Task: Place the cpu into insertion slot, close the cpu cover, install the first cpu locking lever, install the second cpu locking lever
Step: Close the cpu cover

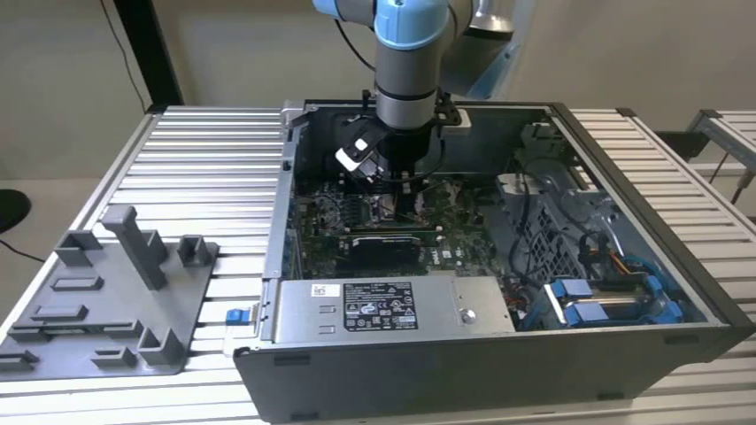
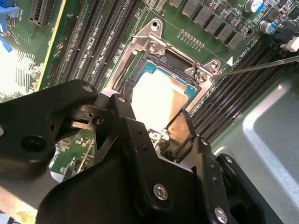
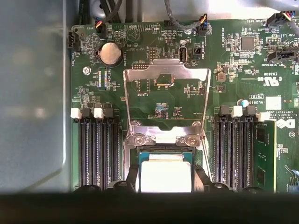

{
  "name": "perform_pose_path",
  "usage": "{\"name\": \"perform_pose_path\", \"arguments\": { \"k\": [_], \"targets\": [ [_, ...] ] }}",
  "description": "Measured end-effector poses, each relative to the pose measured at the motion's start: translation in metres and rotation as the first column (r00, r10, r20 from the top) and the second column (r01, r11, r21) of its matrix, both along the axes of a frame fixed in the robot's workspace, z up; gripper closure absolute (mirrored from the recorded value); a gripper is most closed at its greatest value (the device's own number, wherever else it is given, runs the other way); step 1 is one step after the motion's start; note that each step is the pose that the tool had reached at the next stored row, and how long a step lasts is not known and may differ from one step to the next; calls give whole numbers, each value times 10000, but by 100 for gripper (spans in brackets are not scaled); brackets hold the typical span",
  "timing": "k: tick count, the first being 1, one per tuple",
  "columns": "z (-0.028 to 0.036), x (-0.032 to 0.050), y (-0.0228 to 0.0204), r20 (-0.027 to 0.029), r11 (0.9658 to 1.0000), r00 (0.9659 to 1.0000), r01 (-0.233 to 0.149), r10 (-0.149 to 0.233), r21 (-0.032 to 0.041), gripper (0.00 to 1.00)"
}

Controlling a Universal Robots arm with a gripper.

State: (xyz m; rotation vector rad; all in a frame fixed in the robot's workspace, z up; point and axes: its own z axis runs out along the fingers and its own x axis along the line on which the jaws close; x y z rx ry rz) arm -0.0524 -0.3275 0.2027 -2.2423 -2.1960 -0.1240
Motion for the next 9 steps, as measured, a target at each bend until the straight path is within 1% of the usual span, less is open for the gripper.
{"name": "perform_pose_path", "arguments": {
  "k": [6,9],
  "targets": [
    [-7,0,0,-1,10000,10000,0,0,-16,100],
    [-21,0,0,1,10000,10000,-1,1,-18,100]
  ]
}}
